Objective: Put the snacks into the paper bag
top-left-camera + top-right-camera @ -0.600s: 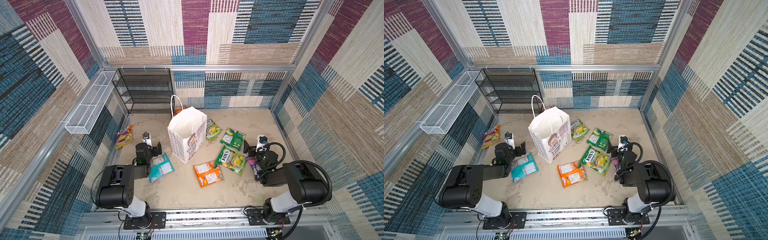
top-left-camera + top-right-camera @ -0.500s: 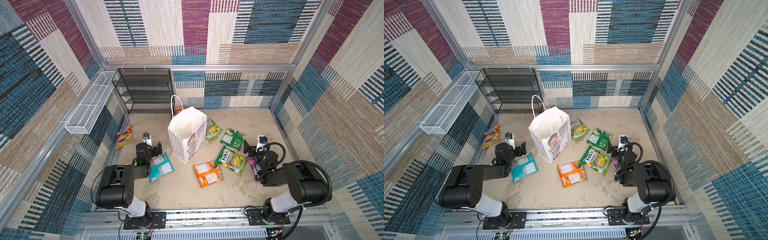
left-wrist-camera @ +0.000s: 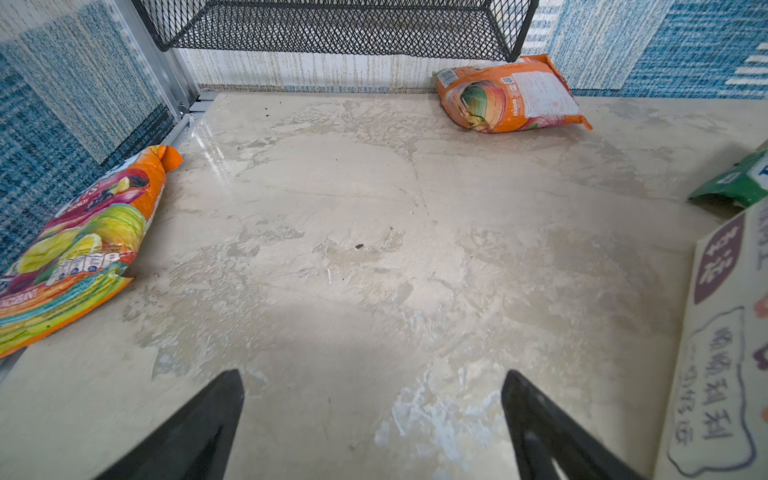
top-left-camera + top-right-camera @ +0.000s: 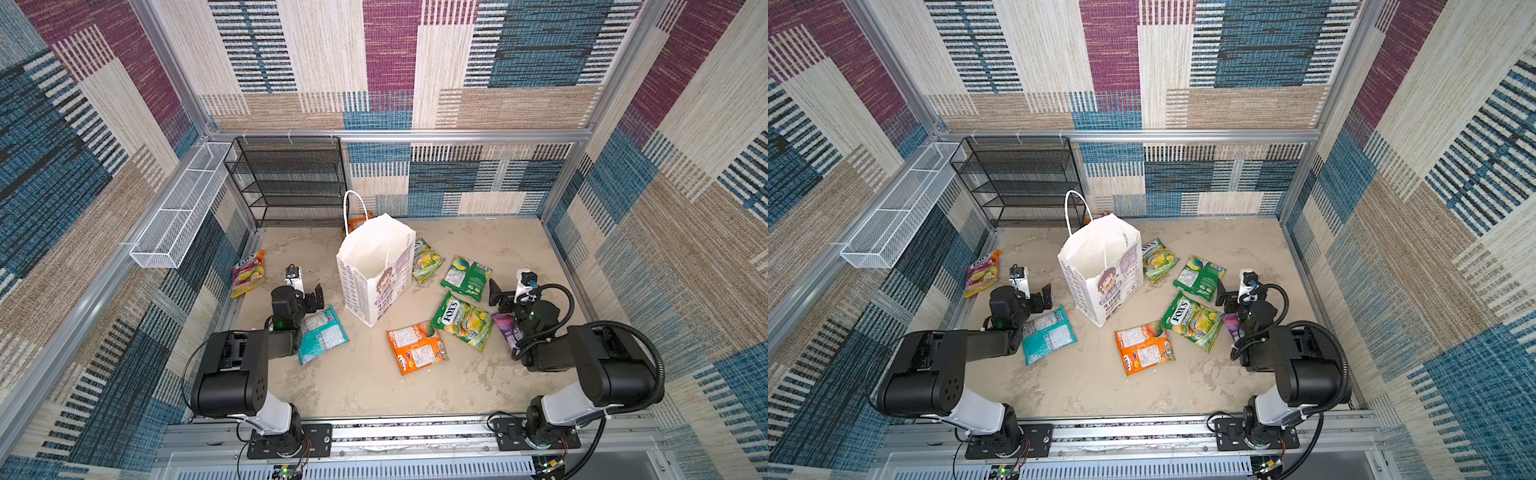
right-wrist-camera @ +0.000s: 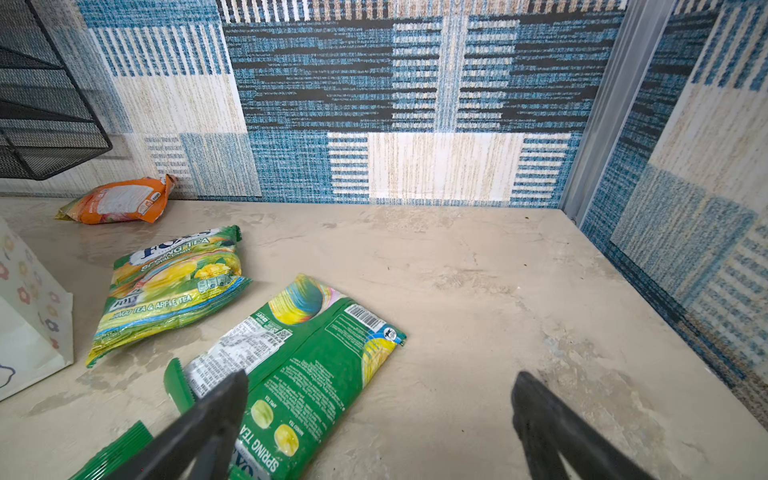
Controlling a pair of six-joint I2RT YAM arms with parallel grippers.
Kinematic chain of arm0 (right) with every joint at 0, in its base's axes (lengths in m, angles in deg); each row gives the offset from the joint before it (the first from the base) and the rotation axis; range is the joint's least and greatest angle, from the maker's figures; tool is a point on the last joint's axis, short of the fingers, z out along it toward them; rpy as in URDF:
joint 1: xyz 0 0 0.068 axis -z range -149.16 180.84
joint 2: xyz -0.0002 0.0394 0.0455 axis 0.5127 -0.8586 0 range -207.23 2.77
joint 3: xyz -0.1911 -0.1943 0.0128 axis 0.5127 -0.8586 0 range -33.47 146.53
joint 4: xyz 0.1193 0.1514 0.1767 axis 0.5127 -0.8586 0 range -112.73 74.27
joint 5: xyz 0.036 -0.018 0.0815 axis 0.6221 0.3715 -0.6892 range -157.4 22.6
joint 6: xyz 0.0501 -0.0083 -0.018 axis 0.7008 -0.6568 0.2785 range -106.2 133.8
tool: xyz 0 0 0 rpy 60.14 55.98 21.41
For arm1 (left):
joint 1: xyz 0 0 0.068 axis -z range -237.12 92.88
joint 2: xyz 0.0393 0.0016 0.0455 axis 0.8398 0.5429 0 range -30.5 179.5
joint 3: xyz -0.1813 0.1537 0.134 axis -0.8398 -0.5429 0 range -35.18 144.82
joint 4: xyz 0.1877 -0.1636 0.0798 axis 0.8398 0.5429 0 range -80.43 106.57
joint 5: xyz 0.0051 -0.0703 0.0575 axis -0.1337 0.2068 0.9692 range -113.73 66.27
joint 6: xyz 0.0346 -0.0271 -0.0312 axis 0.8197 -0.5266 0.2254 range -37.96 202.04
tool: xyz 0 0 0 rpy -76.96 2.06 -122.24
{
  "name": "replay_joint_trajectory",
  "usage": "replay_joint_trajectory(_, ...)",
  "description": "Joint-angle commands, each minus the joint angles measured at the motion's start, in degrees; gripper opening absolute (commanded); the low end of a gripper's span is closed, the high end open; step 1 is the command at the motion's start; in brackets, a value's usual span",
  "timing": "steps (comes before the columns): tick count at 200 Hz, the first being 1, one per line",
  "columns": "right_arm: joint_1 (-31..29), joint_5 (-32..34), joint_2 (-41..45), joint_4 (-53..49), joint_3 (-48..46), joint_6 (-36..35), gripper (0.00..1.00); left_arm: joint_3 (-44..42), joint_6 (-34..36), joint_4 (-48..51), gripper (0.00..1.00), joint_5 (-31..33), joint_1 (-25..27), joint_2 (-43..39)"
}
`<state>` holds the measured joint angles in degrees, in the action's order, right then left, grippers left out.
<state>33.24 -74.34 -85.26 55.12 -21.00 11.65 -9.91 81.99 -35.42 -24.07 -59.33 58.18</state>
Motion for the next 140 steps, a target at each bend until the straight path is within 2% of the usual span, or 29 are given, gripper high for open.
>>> replay_joint_trajectory(1, -0.01, -0.27, 0.24, 1.49, 0.08, 0.57, 1.00, -0.14, 0.05, -0.89, 0.99, -0.37, -0.07, -0.15)
replay_joint_trajectory(140, -0.02, -0.30, 0.18, 1.55, 0.04, 0.57, 1.00, -0.36, 0.05, -1.15, 0.99, -0.59, -0.06, -0.31)
